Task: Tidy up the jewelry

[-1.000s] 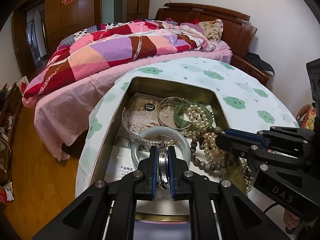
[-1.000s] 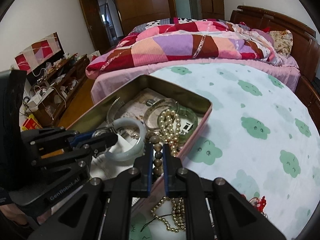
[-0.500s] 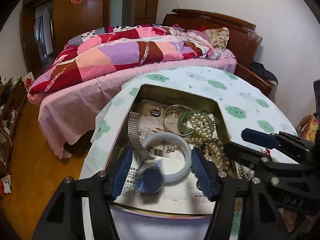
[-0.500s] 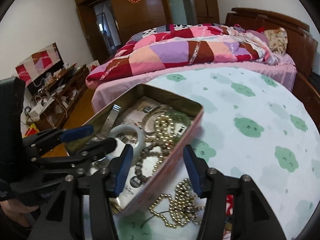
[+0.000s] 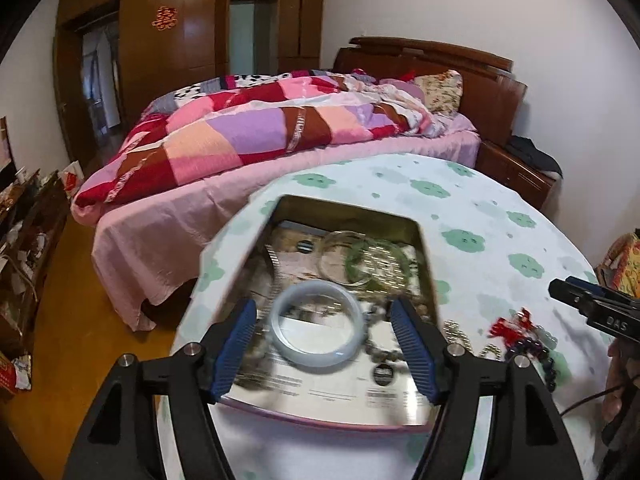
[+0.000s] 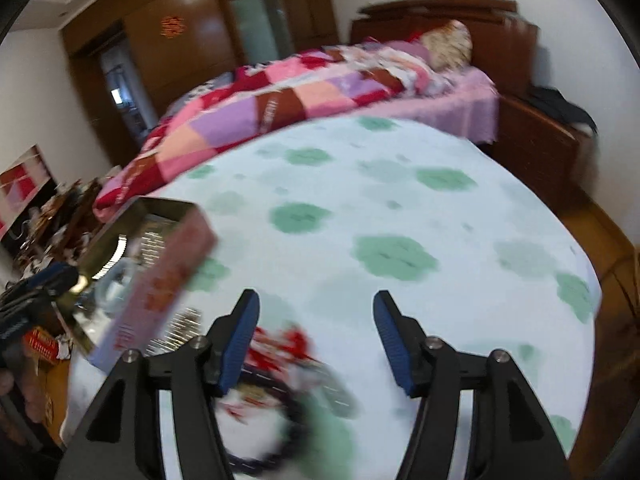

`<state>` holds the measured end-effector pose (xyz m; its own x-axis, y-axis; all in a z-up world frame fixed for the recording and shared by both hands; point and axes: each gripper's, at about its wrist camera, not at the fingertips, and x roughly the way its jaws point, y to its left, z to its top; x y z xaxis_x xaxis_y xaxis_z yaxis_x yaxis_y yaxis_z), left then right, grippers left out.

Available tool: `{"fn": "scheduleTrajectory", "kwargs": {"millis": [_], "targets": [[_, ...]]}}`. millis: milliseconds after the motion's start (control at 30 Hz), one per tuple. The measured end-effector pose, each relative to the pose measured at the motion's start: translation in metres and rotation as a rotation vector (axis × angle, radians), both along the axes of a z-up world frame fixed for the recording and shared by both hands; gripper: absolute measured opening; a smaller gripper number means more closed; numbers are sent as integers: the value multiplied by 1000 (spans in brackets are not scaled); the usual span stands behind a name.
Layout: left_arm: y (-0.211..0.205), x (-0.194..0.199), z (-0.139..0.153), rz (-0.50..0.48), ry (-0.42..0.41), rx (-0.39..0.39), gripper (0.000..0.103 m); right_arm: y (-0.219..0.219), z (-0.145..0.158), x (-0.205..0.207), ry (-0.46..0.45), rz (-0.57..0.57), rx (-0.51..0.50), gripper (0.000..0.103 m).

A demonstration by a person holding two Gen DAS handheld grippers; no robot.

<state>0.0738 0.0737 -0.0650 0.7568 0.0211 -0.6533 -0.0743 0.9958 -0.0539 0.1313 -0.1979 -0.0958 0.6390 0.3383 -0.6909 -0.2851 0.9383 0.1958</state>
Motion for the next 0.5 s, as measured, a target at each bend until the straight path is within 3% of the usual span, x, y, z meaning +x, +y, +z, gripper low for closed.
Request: {"fn": "scheduleTrajectory", "kwargs": {"millis": [200, 433, 500], "targets": [[-28, -2, -1, -46, 10, 28, 70, -4, -14, -1, 50, 26, -18, 47], [-50, -7, 2, -93, 5, 49, 70, 9, -34, -8, 100, 105, -106, 45], [-57, -8, 2, -110, 6, 56, 70, 10, -34, -9, 80, 103, -133, 37]]}}
